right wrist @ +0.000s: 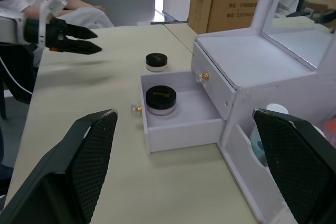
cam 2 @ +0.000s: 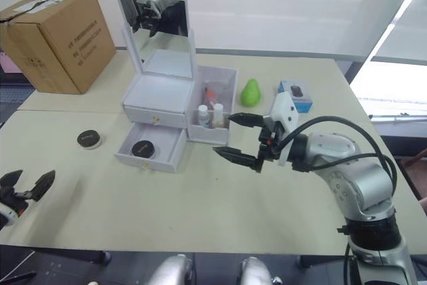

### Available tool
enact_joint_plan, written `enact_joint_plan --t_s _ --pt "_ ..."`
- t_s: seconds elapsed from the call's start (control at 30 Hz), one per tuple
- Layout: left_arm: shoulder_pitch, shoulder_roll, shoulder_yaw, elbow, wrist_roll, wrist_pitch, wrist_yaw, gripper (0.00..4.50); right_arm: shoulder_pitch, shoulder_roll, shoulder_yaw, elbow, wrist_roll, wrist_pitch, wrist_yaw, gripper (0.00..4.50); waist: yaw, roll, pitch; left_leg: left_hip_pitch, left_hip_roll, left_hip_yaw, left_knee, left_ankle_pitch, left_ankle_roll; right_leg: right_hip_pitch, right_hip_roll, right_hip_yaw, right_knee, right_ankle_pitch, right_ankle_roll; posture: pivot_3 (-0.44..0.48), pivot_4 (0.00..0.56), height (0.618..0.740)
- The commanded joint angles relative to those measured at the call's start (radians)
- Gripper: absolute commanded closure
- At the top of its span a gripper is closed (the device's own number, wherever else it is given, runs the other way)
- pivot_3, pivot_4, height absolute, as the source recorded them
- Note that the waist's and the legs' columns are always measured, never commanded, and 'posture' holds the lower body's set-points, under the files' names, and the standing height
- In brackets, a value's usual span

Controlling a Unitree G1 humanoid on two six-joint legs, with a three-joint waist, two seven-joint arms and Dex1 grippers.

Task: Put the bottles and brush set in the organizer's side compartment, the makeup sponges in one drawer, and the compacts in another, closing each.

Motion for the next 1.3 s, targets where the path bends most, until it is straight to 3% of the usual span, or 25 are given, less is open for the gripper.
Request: enact_joint_plan --t_s 0.03,0.3,0.6,0.73,0.83,0.93,1.2,1.3 --pt "-0.105 0.015 -0.086 0.084 0.064 -0.033 0.037 0.02 -0.023 0.015 0.003 -0.034 0.028 0.006 -0.003 0.0 0.0 0.0 0.0 0.0 0.0 0.0 0.0 0.0 0.0 0.0 0.002 0.002 0.0 0.0 0.0 0.0 0.15 0.74" --pt "-0.452 0.029 -0.243 0.504 0.169 -0.113 0.051 0.02 -0.046 0.079 0.039 -0.08 0.045 0.029 -0.04 0.0 -0.01 -0.002 -0.001 0.003 0.001 -0.001 0.0 0.005 0.002 0.005 0.016 0.018 0.001 0.001 -0.002 0.0 0.15 0.74" --pt "-0.611 0.035 -0.274 0.731 0.21 -0.201 0.102 0.02 -0.034 0.086 0.046 -0.103 0.054 0.037 -0.069 0.0 -0.03 -0.004 -0.002 0.005 0.001 -0.001 0.0 0.005 0.002 0.005 0.017 0.021 0.001 0.001 -0.002 0.0 0.15 0.74" --pt "-0.623 0.041 -0.268 0.747 0.201 -0.235 0.09 0.02 -0.032 0.088 0.046 -0.107 0.053 0.039 -0.076 0.0 -0.03 -0.004 -0.002 0.005 0.001 -0.001 0.0 0.005 0.002 0.005 0.017 0.021 0.001 0.002 -0.002 0.0 0.15 0.74" --pt "-0.617 0.042 -0.264 0.728 0.191 -0.26 0.081 0.64 -0.028 0.089 0.05 -0.11 0.051 0.039 -0.079 0.0 -0.029 -0.004 -0.002 0.004 0.001 -0.001 0.0 0.005 0.002 0.005 0.017 0.021 0.001 0.002 -0.002 0.0 0.15 0.74" --pt "-0.611 0.04 -0.257 0.71 0.176 -0.279 0.062 1.53 -0.026 0.091 0.055 -0.111 0.05 0.038 -0.081 0.0 -0.029 -0.004 -0.002 0.004 0.001 -0.001 0.0 0.005 0.002 0.005 0.016 0.021 0.0 0.002 -0.002 0.0 0.15 0.74" --pt "-0.599 0.065 -0.238 0.652 0.148 -0.314 0.029 1.57 -0.029 0.091 0.064 -0.11 0.049 0.038 -0.089 0.0 -0.03 -0.004 -0.002 0.004 0.002 -0.001 0.0 0.005 0.002 0.005 0.017 0.021 0.001 0.002 -0.002 0.0 0.15 0.74" --pt "-0.517 0.06 -0.208 0.397 -0.002 -0.269 -0.153 1.57 -0.022 0.084 0.059 -0.11 0.043 0.039 -0.096 0.0 -0.032 -0.004 -0.001 0.004 0.002 -0.001 0.0 0.005 0.002 0.004 0.017 0.021 0.0 0.002 -0.002 0.0 0.15 0.74"
